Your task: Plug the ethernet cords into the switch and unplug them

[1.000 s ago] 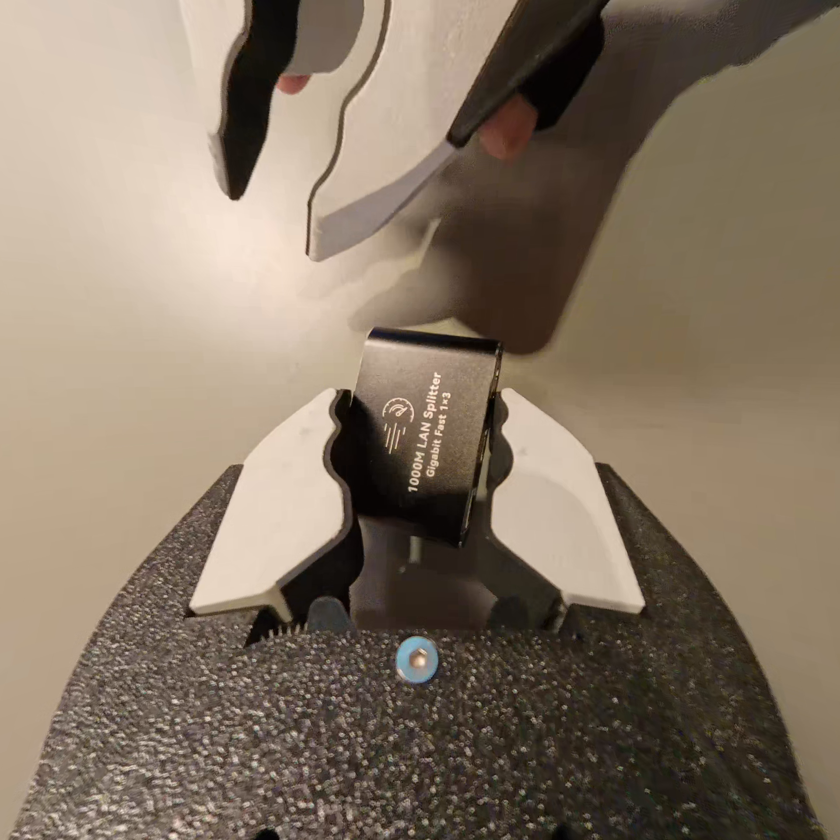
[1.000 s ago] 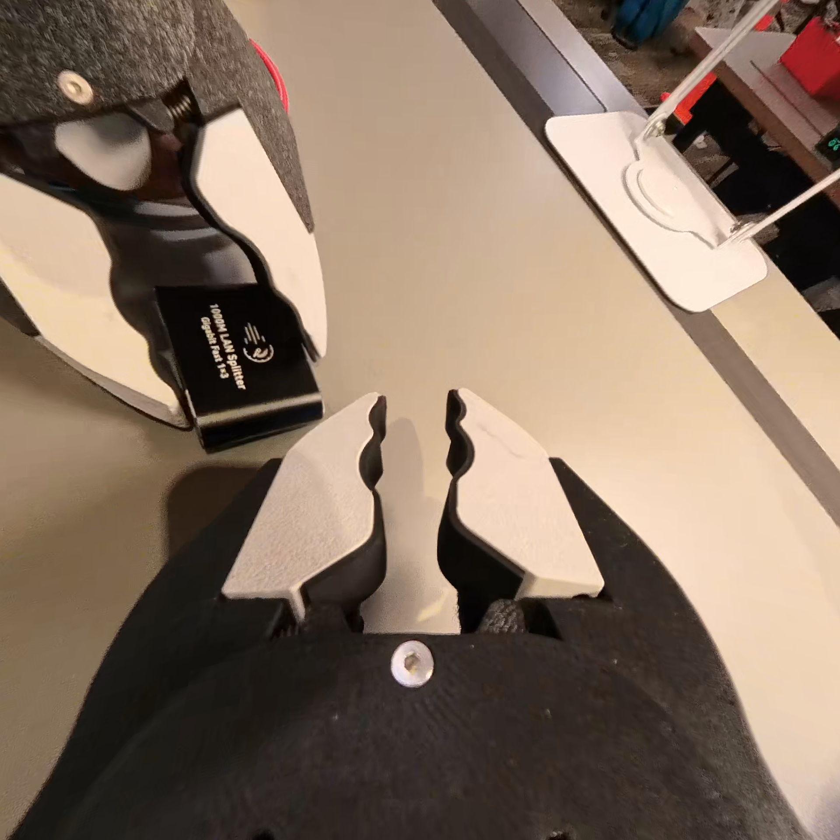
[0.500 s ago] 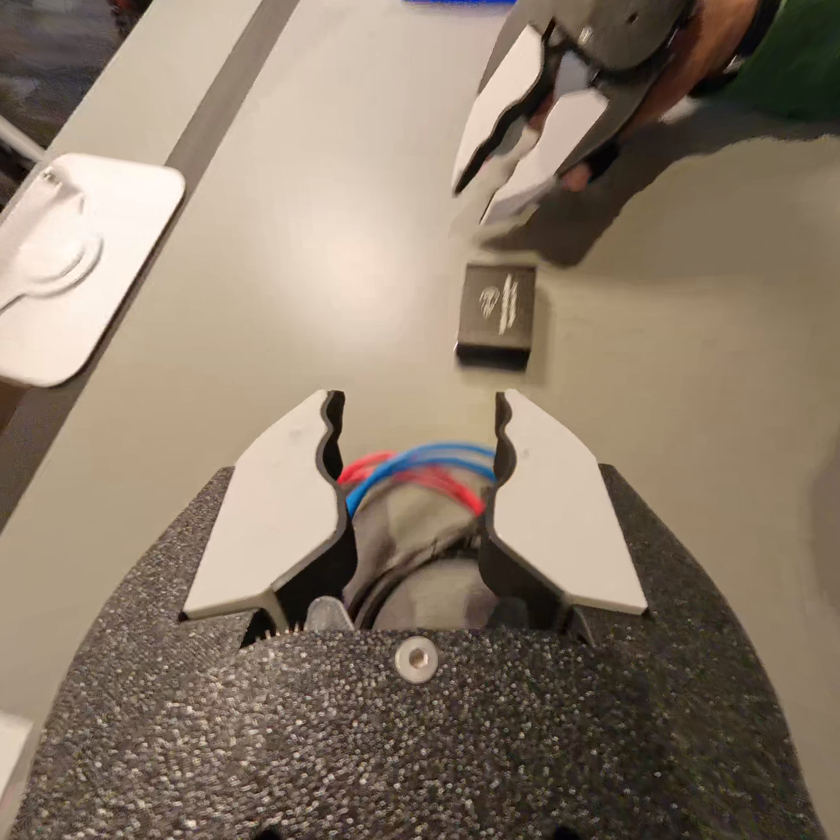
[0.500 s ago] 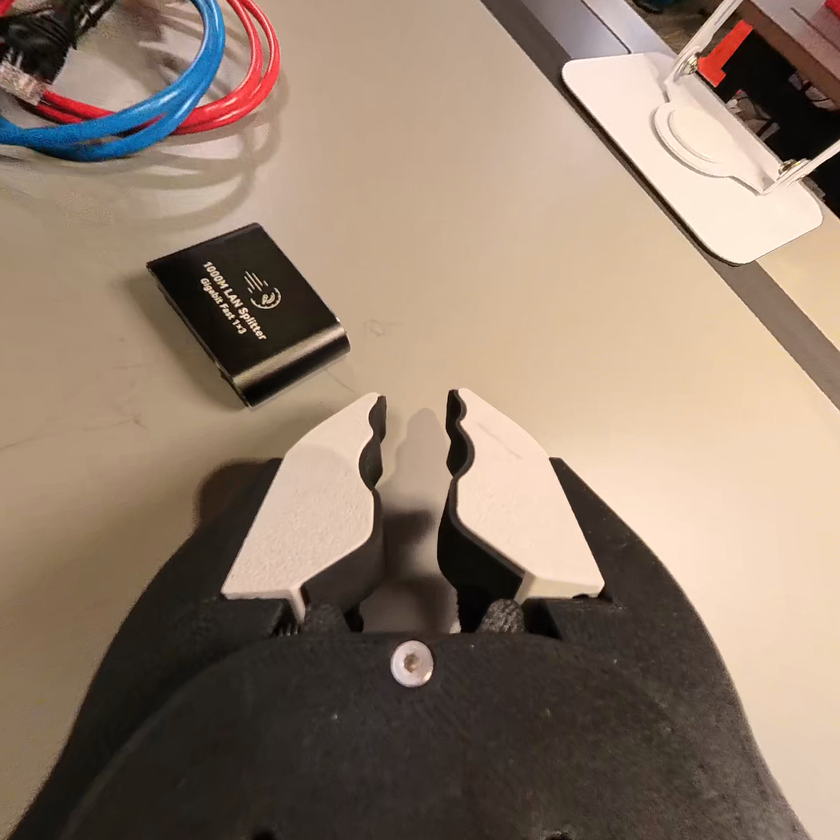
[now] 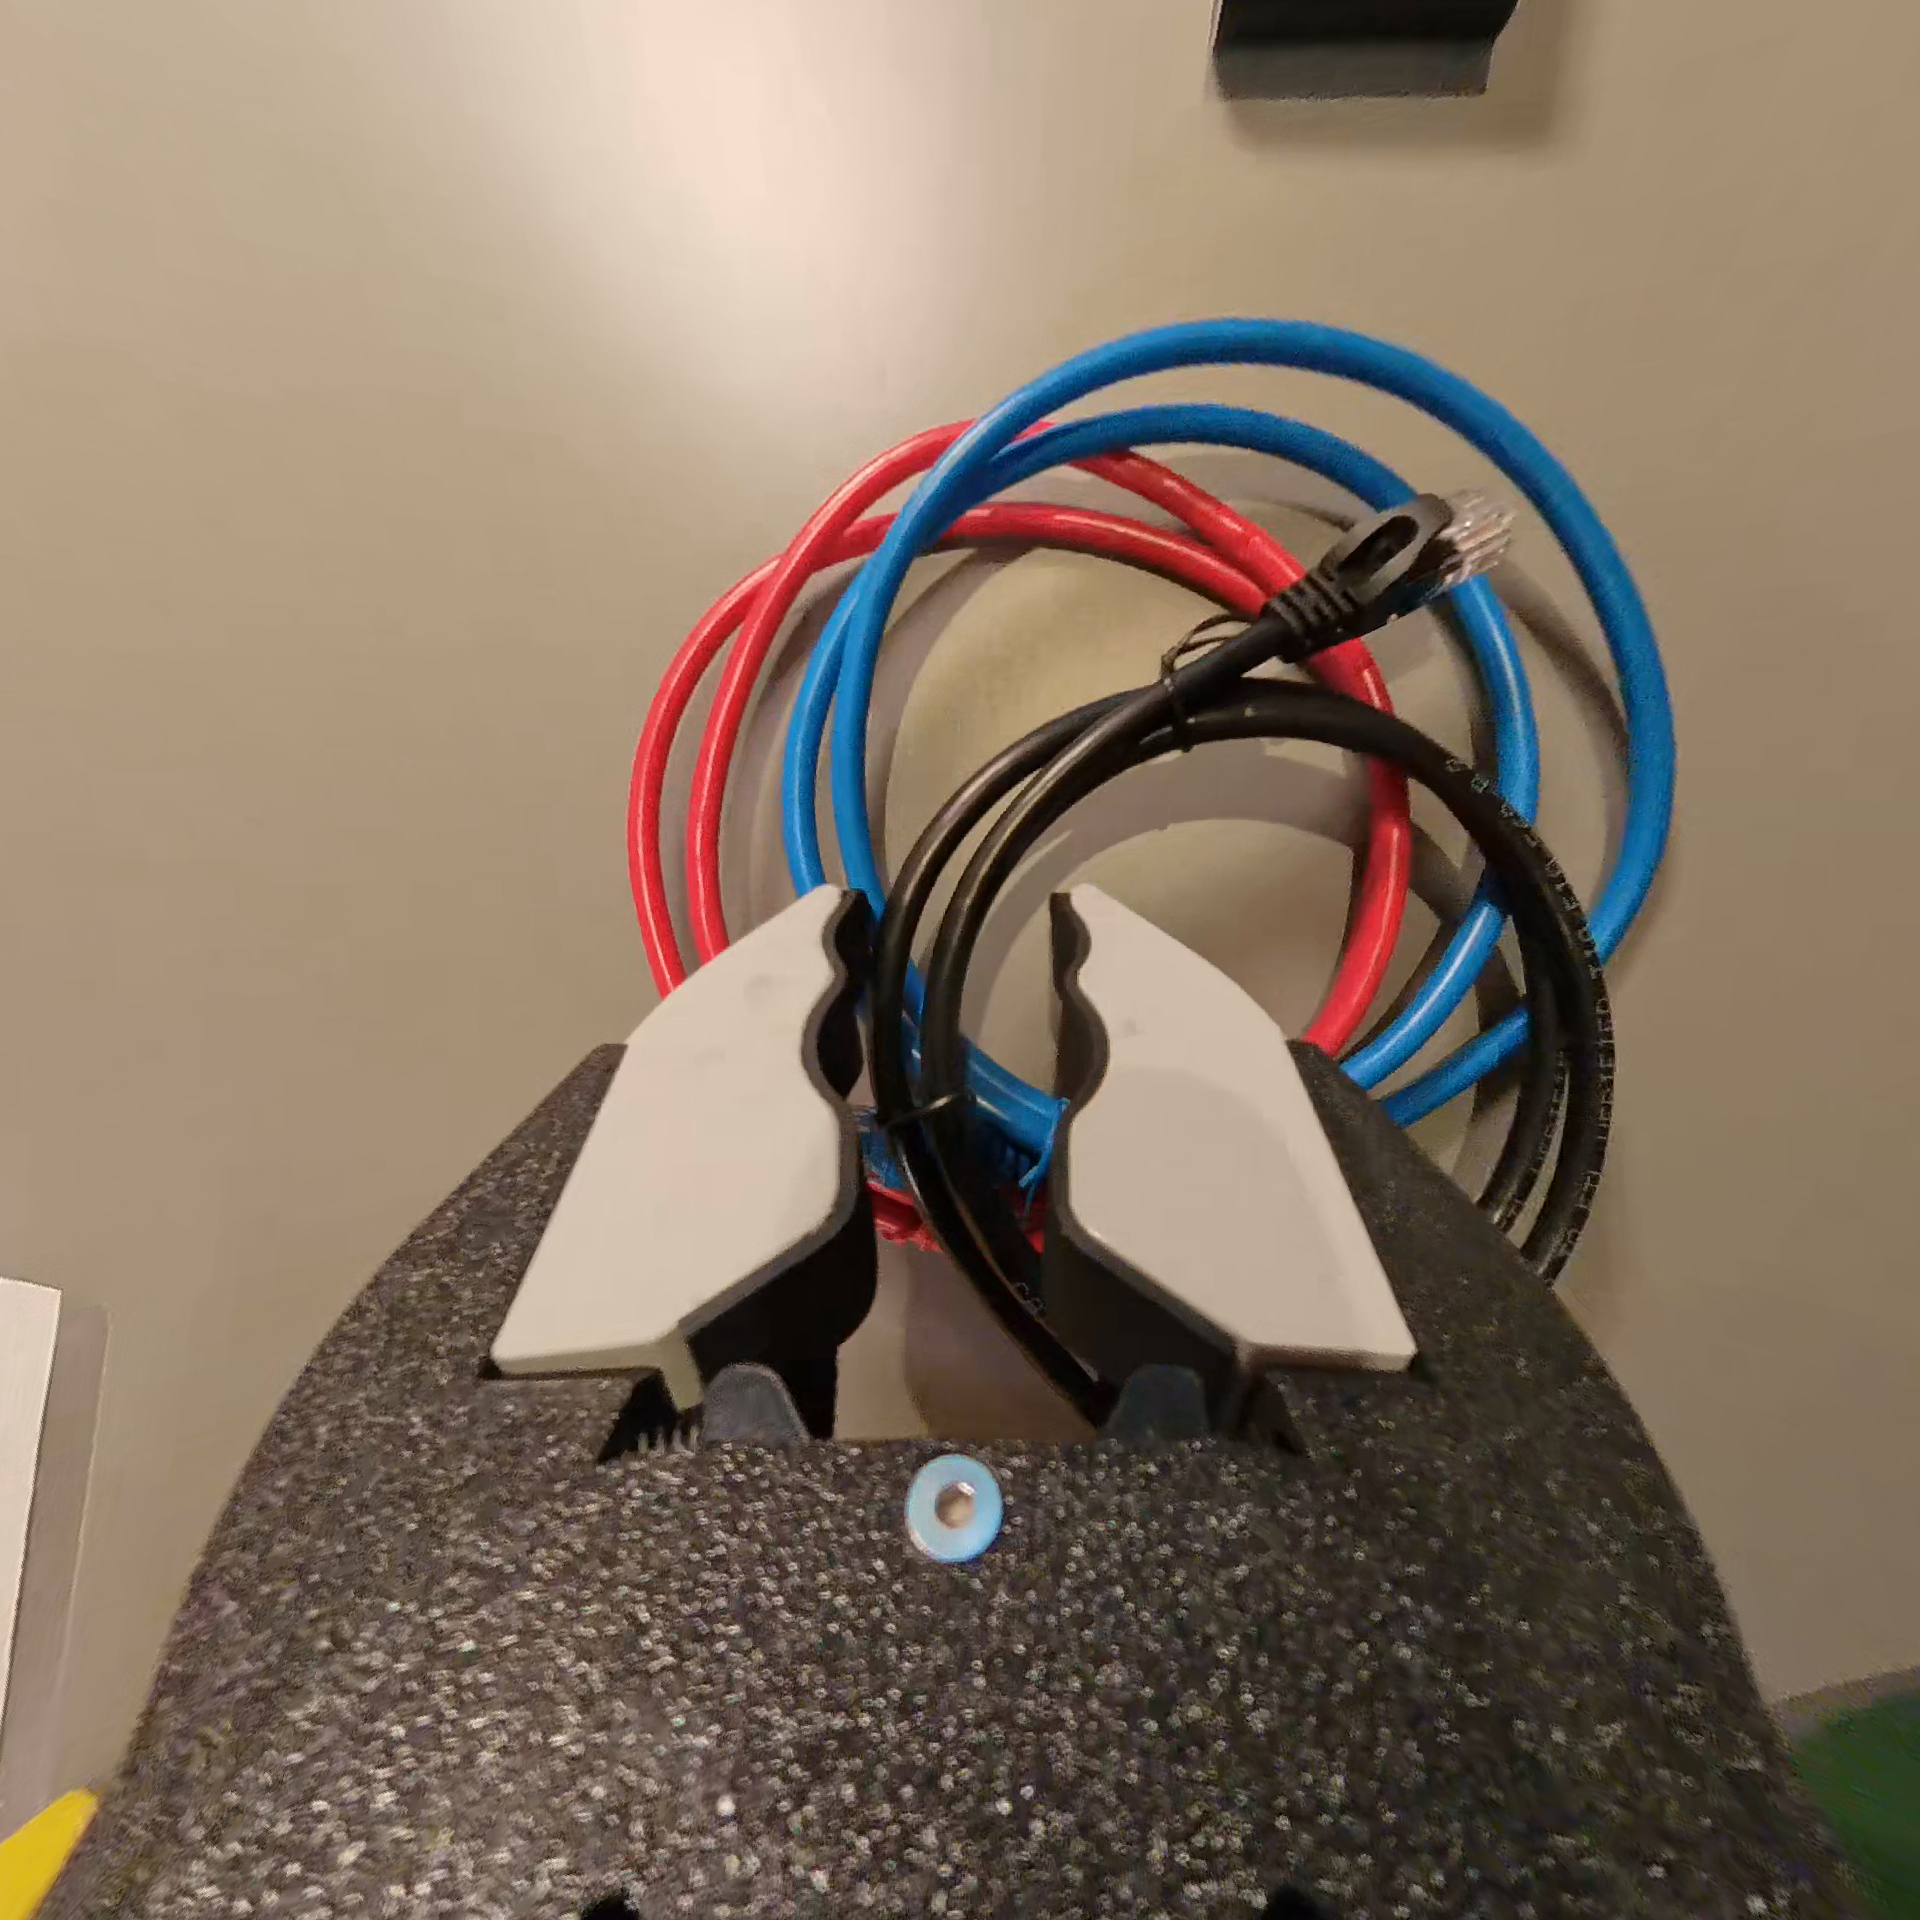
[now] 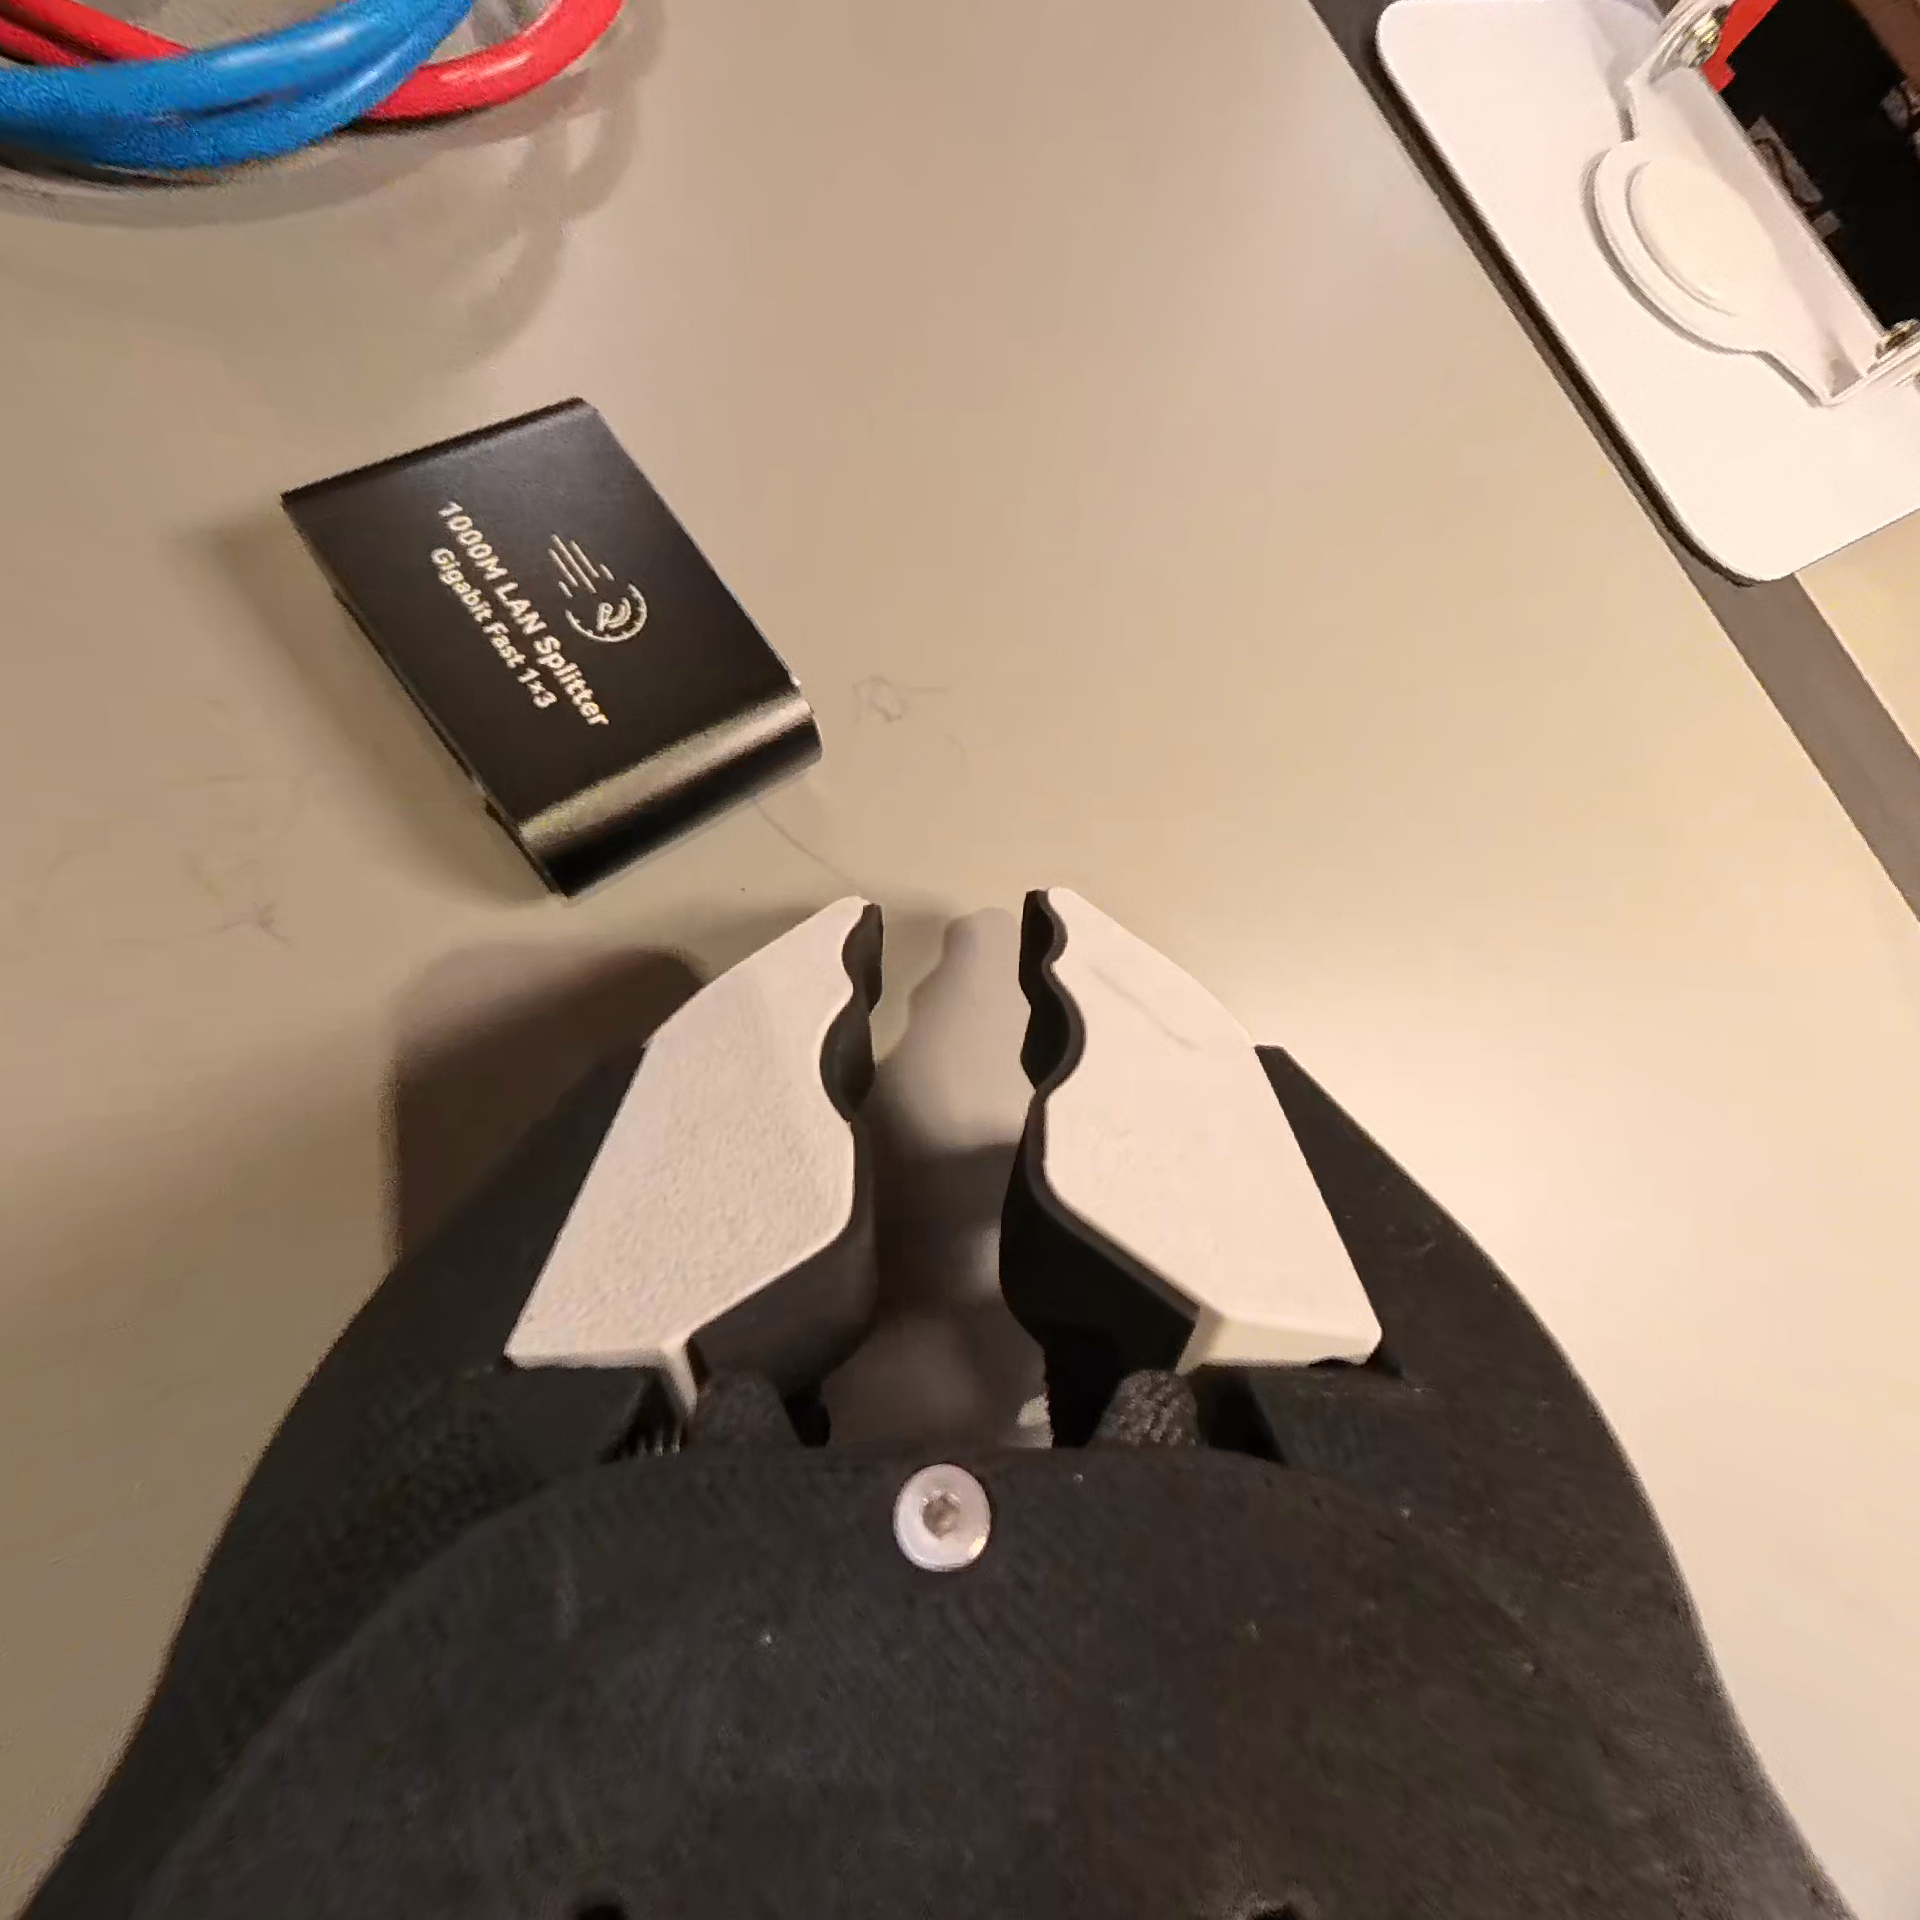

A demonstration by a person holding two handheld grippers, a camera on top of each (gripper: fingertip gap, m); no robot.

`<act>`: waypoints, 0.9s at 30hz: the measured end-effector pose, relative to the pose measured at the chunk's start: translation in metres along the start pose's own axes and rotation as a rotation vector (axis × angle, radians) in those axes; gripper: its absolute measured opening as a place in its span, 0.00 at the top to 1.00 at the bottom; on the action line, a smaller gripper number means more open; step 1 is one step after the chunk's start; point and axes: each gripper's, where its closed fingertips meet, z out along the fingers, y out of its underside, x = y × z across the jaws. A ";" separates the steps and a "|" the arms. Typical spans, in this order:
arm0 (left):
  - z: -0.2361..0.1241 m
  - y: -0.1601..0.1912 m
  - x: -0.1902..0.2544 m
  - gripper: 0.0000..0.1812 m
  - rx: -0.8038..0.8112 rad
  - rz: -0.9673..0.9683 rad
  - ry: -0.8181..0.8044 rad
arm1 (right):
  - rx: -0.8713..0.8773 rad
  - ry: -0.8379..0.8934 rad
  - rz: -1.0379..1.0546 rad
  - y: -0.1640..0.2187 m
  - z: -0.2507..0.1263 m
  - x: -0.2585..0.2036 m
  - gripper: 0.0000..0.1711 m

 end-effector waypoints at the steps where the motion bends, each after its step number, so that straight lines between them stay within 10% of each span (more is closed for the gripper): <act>1: 0.001 -0.001 -0.001 0.84 -0.001 0.003 -0.007 | 0.000 0.000 0.000 0.000 0.000 0.000 0.85; 27: -0.088 -0.081 -0.001 0.93 0.306 -0.257 -0.197 | 0.145 -0.007 -0.026 -0.021 -0.010 -0.006 0.85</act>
